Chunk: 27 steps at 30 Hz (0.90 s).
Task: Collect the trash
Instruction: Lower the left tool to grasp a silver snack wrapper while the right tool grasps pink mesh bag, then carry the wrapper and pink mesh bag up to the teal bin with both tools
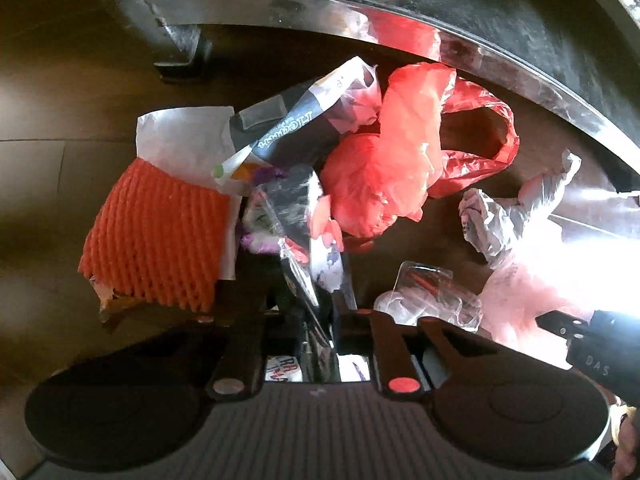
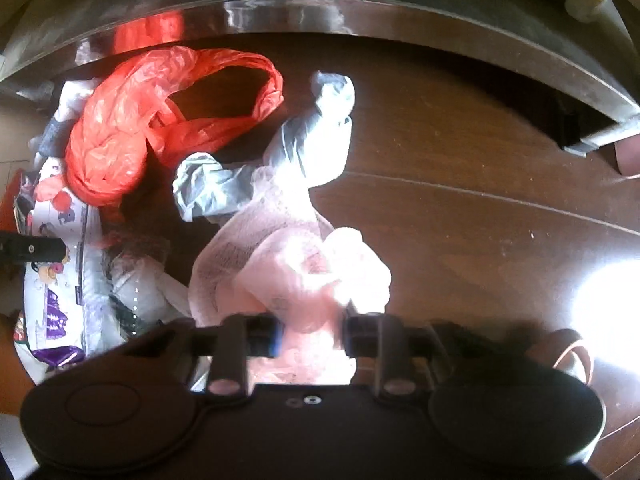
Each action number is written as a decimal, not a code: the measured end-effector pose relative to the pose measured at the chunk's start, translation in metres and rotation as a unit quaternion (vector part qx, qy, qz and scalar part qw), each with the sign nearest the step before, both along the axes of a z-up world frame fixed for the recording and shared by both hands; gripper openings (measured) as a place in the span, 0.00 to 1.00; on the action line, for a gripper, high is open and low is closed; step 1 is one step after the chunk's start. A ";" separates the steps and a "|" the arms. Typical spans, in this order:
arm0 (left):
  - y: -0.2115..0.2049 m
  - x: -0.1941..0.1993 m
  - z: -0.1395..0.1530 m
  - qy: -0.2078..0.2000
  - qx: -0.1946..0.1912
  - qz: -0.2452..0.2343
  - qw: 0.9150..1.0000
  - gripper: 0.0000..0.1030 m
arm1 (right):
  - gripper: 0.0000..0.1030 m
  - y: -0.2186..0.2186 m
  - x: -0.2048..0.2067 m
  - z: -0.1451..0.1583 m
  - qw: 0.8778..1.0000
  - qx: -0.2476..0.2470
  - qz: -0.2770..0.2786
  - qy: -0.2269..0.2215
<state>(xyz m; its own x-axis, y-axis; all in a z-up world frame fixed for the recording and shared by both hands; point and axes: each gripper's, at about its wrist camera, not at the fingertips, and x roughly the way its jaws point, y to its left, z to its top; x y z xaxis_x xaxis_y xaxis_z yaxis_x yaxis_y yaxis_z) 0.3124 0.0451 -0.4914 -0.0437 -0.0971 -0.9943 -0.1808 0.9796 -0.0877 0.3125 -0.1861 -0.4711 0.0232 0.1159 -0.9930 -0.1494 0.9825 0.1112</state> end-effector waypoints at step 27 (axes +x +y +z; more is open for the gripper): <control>0.007 -0.062 0.242 -0.149 -0.035 0.018 0.988 0.04 | 0.08 0.018 -0.068 0.252 0.987 0.027 0.039 -0.154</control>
